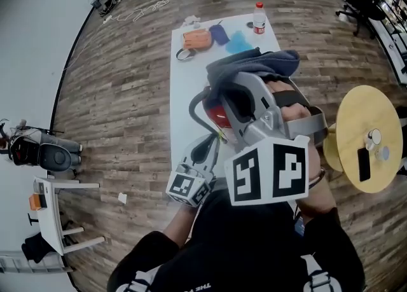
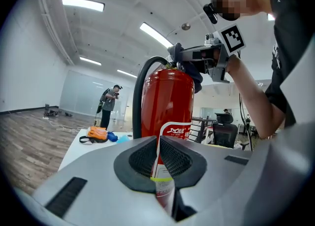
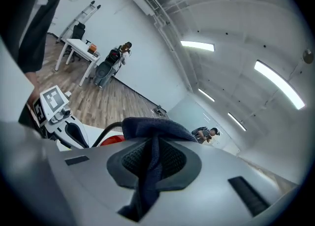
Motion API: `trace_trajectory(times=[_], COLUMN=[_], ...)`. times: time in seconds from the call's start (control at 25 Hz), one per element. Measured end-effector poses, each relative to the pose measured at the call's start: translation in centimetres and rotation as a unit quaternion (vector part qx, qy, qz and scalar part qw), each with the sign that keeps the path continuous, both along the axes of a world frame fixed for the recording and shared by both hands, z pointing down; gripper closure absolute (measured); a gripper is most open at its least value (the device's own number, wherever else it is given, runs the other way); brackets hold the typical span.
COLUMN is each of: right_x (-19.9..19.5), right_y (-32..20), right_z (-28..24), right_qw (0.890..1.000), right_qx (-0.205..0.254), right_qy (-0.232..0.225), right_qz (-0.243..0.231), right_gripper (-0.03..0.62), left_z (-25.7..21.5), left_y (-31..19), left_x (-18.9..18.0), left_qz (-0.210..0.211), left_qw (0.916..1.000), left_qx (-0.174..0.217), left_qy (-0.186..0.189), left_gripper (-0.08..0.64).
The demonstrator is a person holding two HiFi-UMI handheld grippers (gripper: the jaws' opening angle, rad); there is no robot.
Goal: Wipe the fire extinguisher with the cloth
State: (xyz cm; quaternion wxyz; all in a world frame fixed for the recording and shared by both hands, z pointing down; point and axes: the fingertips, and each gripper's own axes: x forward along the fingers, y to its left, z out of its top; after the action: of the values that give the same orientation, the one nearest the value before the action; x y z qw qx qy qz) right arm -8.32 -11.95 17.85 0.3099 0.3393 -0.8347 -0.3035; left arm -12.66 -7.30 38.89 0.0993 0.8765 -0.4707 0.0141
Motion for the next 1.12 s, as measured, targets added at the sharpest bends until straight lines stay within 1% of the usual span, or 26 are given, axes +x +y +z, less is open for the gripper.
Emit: trace_trajectory(times=[0.08,0.16,0.28,0.36,0.4,0.48,0.6,0.64,0.68,0.76,0.8,0.92,1.04,1.12], right_x=[0.7,2.2,4.9,6.1,6.2,4.8,0.1,-0.9,-1.2,-0.4,0.6,4.5,7.6,9.3], right_y=[-0.4,-1.2,-2.5,-3.0,-3.1,-2.7,-1.1,-0.8,-0.8,-1.2,-1.5,-3.2,-4.5,-4.6], right_z=[-0.3,-1.2,-2.5,-3.1,-3.1,-2.5,-0.2,0.3,0.4,-0.2,-0.7,-2.6,-4.1,-4.1], right_qw=[1.0,0.999,0.994,0.991,0.991,0.994,0.999,0.999,0.999,0.999,0.999,0.994,0.983,0.971], right_qx=[-0.006,-0.008,0.004,0.012,0.015,0.022,0.015,0.016,0.016,0.008,0.006,0.023,0.043,0.039], right_qy=[-0.01,-0.039,-0.081,-0.096,-0.09,-0.053,0.021,0.036,0.038,0.011,-0.006,-0.054,-0.143,-0.206], right_qz=[0.007,0.03,0.068,0.089,0.098,0.098,0.046,0.035,0.03,0.032,0.04,0.088,0.106,0.117], right_gripper=[0.555,0.555,0.555,0.555,0.555,0.555,0.555,0.555,0.555,0.555,0.555,0.555,0.555,0.555], left_z=[-0.1,-0.3,-0.3,-0.2,-0.1,0.2,0.5,0.4,0.4,0.1,0.0,-0.2,0.2,0.4], left_y=[0.0,0.0,0.1,0.3,0.4,0.5,0.6,0.6,0.6,0.6,0.6,0.7,0.6,0.6], left_x=[0.3,0.3,0.4,0.4,0.3,0.5,0.8,0.9,0.9,0.9,0.9,0.7,0.1,-0.2], left_qz=[0.001,0.001,0.002,0.002,0.002,0.005,0.008,0.008,0.008,0.007,0.006,0.002,-0.004,-0.007], left_qw=[1.0,1.0,1.0,1.0,1.0,1.0,0.9999,1.0,1.0,1.0,0.9999,0.9999,0.9999,0.9999], left_qx=[-0.001,0.0,0.001,-0.001,-0.002,-0.006,-0.007,-0.005,-0.003,-0.005,-0.006,-0.007,-0.011,-0.013], left_qy=[0.003,0.005,0.004,0.003,0.001,0.0,0.001,0.001,0.001,0.005,0.008,0.01,0.007,0.008], left_gripper=[0.525,0.525,0.525,0.525,0.525,0.525,0.525,0.525,0.525,0.525,0.525,0.525,0.525,0.525])
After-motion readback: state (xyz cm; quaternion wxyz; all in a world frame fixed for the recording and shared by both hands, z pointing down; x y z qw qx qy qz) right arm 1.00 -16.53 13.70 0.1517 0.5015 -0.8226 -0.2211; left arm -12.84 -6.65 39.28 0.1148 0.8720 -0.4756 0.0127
